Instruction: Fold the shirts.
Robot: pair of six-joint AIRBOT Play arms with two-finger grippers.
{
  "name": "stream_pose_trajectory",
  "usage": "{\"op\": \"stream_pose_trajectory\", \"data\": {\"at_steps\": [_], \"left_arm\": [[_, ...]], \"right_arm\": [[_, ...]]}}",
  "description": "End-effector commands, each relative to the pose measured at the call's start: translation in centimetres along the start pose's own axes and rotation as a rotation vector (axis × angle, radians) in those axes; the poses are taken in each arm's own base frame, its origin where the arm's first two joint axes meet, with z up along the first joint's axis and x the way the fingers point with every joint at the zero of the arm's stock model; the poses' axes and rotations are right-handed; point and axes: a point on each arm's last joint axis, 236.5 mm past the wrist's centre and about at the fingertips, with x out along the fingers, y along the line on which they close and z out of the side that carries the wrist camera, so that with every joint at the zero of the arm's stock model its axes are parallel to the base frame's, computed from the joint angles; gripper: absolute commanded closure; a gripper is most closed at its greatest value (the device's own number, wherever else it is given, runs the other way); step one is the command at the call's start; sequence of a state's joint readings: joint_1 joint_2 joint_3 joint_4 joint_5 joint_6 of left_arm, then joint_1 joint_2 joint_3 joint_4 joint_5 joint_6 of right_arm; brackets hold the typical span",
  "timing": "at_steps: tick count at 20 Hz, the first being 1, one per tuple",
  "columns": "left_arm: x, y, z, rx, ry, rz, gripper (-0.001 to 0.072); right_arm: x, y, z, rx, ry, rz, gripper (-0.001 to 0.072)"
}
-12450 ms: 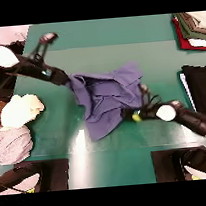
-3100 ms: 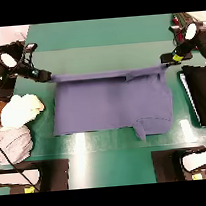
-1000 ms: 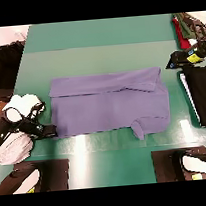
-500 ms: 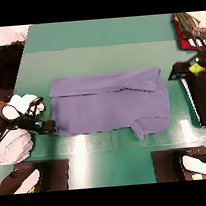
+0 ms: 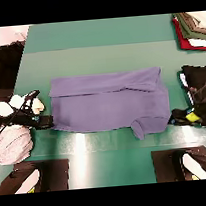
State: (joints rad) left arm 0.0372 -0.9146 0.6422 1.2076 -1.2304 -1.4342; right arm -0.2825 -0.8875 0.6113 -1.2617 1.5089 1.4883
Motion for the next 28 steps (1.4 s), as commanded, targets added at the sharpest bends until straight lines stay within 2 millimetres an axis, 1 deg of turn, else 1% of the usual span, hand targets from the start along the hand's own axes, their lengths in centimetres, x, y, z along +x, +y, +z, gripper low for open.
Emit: {"op": "stream_pose_trajectory", "data": {"at_steps": [1, 3, 5, 6, 8, 9, 10, 11, 12, 14, 16, 17, 18, 19, 20, 21, 23, 25, 28], "left_arm": [[-0.1, 0.0, 0.2, 0.002, -0.008, 0.000, 0.0682], [-0.1, -0.1, 0.1, 0.002, -0.003, -0.002, 0.0682], [-0.1, -0.1, -0.1, 0.002, 0.006, -0.004, 0.0682], [-0.1, -0.1, -0.2, 0.002, 0.007, -0.004, 0.0682], [-0.1, -0.1, -0.2, 0.001, 0.007, -0.005, 0.0682], [-0.1, -0.1, -0.2, 0.001, 0.007, -0.005, 0.0682], [-0.1, -0.1, -0.2, 0.002, 0.007, -0.005, 0.0682], [-0.1, -0.1, -0.1, 0.002, 0.007, -0.005, 0.0682], [-0.1, -0.2, -0.2, 0.002, 0.009, -0.005, 0.0682], [-0.3, -0.4, -1.1, 0.004, 0.048, -0.012, 0.0684], [-0.6, -0.9, -2.7, 0.003, 0.120, -0.031, 0.0684], [-0.6, -1.6, -3.3, 0.006, 0.146, -0.055, 0.0684], [-0.6, -2.6, -3.6, 0.014, 0.156, -0.088, 0.0684], [-0.7, -4.2, -3.5, 0.046, 0.154, -0.137, 0.0684], [-1.1, -5.4, -3.2, 0.073, 0.141, -0.170, 0.0684], [-1.7, -6.3, -2.4, 0.100, 0.116, -0.178, 0.0684], [-3.6, -7.2, 0.1, 0.140, 0.029, -0.174, 0.0684], [-5.8, -7.7, 2.9, 0.177, -0.072, -0.151, 0.0683], [-8.3, -7.3, 7.2, 0.208, -0.245, -0.084, 0.0683]], "right_arm": [[3.5, 0.6, -1.5, 0.082, -0.011, 0.077, 0.0346], [4.7, 1.2, -1.1, 0.113, -0.014, 0.120, 0.0346], [5.3, 1.2, -0.4, 0.133, -0.025, 0.130, 0.0354], [5.5, 1.0, 0.0, 0.139, -0.032, 0.127, 0.0399], [5.6, 0.8, 0.6, 0.143, -0.053, 0.122, 0.0417], [5.5, 0.8, 0.8, 0.139, -0.065, 0.120, 0.0519], [5.3, 0.8, 0.8, 0.111, -0.077, 0.118, 0.0652], [4.9, 0.8, 0.9, 0.093, -0.096, 0.110, 0.0692], [4.5, 0.8, 0.7, 0.079, -0.108, 0.104, 0.0693], [2.8, 0.2, -0.6, 0.027, -0.103, 0.049, 0.0694], [0.1, -0.8, -2.2, -0.001, -0.107, -0.036, 0.0695], [-1.5, -1.1, -2.6, -0.011, -0.134, -0.074, 0.0695], [-3.0, -1.2, -2.5, -0.018, -0.178, -0.099, 0.0695], [-4.6, -1.0, -2.1, -0.029, -0.241, -0.114, 0.0695], [-5.8, -0.6, -1.7, -0.041, -0.292, -0.113, 0.0695], [-6.9, -0.1, -1.3, -0.050, -0.331, -0.110, 0.0695], [-8.5, 0.3, -0.1, -0.059, -0.384, -0.109, 0.0696], [-9.8, 0.7, 1.8, -0.062, -0.428, -0.107, 0.0695], [-12.2, 1.1, 5.5, -0.064, -0.489, -0.107, 0.0695]]}}
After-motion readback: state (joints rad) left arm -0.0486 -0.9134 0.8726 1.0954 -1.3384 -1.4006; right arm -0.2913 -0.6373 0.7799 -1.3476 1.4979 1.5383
